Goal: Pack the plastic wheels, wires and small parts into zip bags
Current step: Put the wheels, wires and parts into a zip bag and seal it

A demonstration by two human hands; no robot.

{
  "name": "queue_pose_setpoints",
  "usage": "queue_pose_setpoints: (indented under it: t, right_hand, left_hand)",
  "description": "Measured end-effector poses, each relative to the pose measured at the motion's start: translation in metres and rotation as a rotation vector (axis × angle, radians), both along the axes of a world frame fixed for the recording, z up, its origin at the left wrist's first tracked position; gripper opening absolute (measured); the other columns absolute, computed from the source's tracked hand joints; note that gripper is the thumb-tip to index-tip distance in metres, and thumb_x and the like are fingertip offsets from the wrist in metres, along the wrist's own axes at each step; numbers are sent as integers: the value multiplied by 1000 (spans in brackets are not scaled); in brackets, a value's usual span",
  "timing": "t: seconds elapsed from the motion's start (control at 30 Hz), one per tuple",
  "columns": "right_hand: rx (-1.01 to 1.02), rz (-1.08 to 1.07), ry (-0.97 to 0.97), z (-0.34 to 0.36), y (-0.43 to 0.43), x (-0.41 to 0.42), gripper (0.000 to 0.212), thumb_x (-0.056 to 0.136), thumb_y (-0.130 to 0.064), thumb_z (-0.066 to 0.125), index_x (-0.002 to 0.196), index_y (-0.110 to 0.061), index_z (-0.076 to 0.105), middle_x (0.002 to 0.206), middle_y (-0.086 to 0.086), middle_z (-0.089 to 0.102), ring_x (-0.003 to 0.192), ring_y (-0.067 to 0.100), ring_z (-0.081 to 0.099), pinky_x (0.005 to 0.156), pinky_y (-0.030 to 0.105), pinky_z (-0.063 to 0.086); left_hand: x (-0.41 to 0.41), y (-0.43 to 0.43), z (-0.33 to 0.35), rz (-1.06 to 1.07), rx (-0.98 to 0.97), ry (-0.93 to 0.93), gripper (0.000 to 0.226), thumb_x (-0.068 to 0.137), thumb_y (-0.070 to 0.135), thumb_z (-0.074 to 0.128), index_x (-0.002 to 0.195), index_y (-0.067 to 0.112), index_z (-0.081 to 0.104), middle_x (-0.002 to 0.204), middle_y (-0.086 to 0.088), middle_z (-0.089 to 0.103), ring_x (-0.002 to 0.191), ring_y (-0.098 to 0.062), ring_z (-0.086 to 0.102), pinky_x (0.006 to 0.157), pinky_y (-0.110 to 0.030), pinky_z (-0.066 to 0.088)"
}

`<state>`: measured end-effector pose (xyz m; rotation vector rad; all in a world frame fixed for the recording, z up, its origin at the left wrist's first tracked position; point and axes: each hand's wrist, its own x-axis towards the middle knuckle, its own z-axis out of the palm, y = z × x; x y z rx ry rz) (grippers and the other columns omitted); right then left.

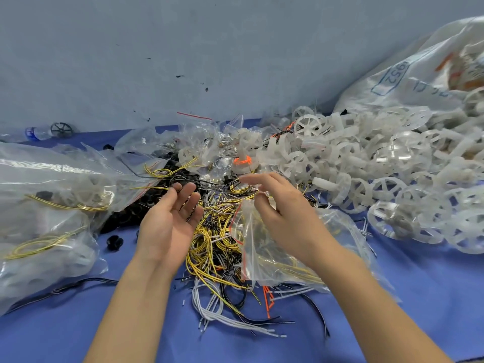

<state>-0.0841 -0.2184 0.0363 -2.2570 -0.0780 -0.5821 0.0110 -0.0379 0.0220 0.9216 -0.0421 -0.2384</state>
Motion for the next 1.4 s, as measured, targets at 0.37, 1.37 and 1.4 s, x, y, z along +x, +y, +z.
queue_pose_setpoints:
  t: [0.37, 1.37, 1.4]
  right_hand:
    - [-143, -45, -8, 13, 22, 25, 44, 100, -44, 49, 142, -31, 47, 133, -9, 59, 126, 14, 49, 107, 42, 37]
    - [136, -338, -17, 4, 2, 34, 24, 101, -34, 51, 101, -26, 74, 77, -11, 74, 75, 14, 66, 72, 39, 53]
    - [186, -364, -18, 5, 0, 34, 24, 100, -33, 52, 97, -26, 74, 74, -12, 73, 77, 13, 66, 73, 40, 53]
  left_hand:
    - [-15, -19, 9, 20, 113, -323, 19, 103, 27, 43, 97, 24, 61, 89, 4, 71, 84, -11, 65, 70, -24, 53]
    - [8, 10, 6, 320, -87, -86, 25, 106, 26, 37, 92, 25, 56, 85, 9, 70, 72, -8, 66, 61, -23, 55]
    - [9, 13, 5, 337, -95, -75, 25, 106, 27, 36, 90, 26, 56, 83, 10, 70, 72, -7, 66, 61, -22, 55]
